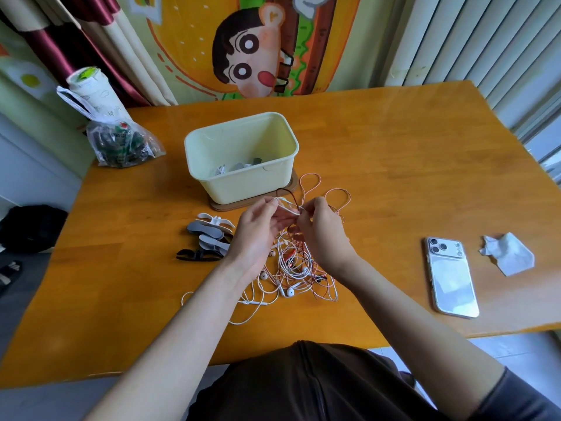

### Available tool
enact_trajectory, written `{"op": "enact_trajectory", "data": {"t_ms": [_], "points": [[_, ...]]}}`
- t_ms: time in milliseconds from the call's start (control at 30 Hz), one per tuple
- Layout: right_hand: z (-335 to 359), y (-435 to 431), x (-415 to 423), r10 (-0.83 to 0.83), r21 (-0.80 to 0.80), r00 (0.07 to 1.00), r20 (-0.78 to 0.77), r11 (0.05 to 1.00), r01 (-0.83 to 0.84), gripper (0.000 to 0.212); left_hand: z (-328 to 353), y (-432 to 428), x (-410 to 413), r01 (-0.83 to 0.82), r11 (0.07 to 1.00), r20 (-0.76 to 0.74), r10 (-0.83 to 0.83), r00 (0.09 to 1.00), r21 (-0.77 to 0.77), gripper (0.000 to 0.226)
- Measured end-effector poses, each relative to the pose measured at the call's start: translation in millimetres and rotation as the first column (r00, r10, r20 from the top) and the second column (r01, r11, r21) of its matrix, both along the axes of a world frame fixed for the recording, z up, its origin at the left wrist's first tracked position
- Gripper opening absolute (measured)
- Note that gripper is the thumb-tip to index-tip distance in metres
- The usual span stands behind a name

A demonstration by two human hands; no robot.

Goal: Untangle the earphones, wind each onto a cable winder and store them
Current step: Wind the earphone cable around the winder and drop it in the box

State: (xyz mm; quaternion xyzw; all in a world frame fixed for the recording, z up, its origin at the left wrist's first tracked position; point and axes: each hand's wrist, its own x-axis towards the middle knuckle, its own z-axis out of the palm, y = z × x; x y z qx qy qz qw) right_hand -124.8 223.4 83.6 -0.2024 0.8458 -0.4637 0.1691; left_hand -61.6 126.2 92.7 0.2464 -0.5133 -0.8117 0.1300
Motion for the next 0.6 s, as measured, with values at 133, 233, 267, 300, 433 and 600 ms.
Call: {"op": "enact_trajectory", "data": {"t_ms": [133,233,267,300,433,600], "points": [[4.9,-1.8,4.4,0.026,-0.053,0.998,0.054,0.998,-0.023,0.005,0.1,-3.6,0.2,-0.036,0.995,0.004,0.036,0.999,0.091,0.033],[4.4,-6.4,10.4,-0.011,-0.144,0.993,0.119,0.989,0.028,0.007,0.3,-5.5,-3.0,-0.095,0.991,0.04,0.092,0.995,0.09,0.032],[4.1,-7.9,10.7,-0.031,-0.165,0.989,0.144,0.985,0.055,0.008,-0.4,-6.7,-3.4,-0.107,0.991,0.041,0.104,0.994,0.076,0.03],[4.0,-8.7,9.3,-0.046,-0.165,0.989,0.137,0.984,0.068,0.008,-1.3,-7.8,-3.0,-0.11,0.992,0.042,0.108,0.993,0.055,0.027],[3.2,-4.3,6.3,-0.023,-0.121,0.996,0.085,0.992,0.034,0.009,-2.7,-8.3,-1.0,-0.105,0.994,0.088,0.103,0.991,0.018,0.024],[0.6,-6.4,6.8,-0.101,-0.304,0.964,0.246,0.936,0.175,0.019,1.7,-7.9,0.2,-0.012,0.999,0.148,0.019,0.989,-0.046,0.024]]}}
